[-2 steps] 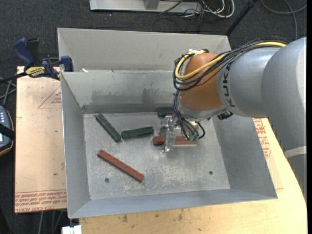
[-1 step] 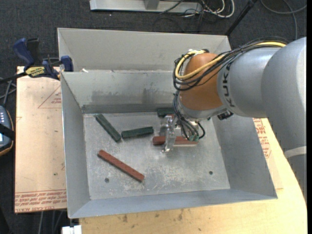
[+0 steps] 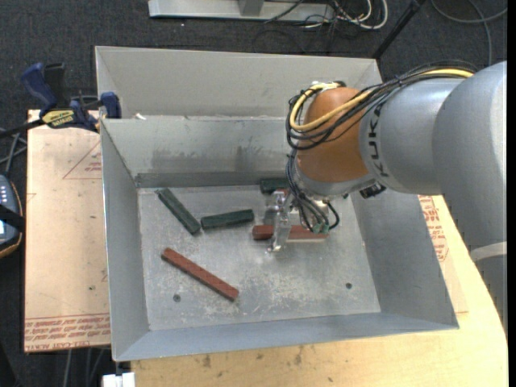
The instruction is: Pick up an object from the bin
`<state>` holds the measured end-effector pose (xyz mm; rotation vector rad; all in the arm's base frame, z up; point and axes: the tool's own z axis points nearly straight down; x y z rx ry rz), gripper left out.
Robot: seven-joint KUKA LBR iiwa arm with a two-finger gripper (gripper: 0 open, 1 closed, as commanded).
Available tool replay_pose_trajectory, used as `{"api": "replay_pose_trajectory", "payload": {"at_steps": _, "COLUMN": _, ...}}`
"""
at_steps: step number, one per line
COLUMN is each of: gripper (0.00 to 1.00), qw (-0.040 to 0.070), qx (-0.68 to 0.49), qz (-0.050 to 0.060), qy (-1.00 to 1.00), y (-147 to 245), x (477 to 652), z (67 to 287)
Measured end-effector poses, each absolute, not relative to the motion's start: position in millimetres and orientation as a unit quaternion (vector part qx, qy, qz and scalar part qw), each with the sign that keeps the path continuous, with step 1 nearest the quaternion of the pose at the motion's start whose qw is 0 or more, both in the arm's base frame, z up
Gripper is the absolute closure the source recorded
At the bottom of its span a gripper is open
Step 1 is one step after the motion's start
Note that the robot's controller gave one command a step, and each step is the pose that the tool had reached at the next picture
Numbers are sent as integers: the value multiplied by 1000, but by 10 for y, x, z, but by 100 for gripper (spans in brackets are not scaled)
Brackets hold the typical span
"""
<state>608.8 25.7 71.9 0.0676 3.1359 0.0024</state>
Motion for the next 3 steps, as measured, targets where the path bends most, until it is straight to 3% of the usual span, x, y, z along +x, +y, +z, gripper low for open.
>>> {"api": "replay_pose_trajectory", "payload": {"at_steps": 1, "gripper": 100, "qw": 0, "qx": 22, "qz": 1, "qy": 1000, "y": 258, "x": 6077, "z": 762}}
{"api": "replay_pose_trajectory", "payload": {"at_steps": 3, "gripper": 100, "qw": 1, "qx": 22, "qz": 1, "qy": 1000, "y": 260, "x": 6082, "z": 1053}}
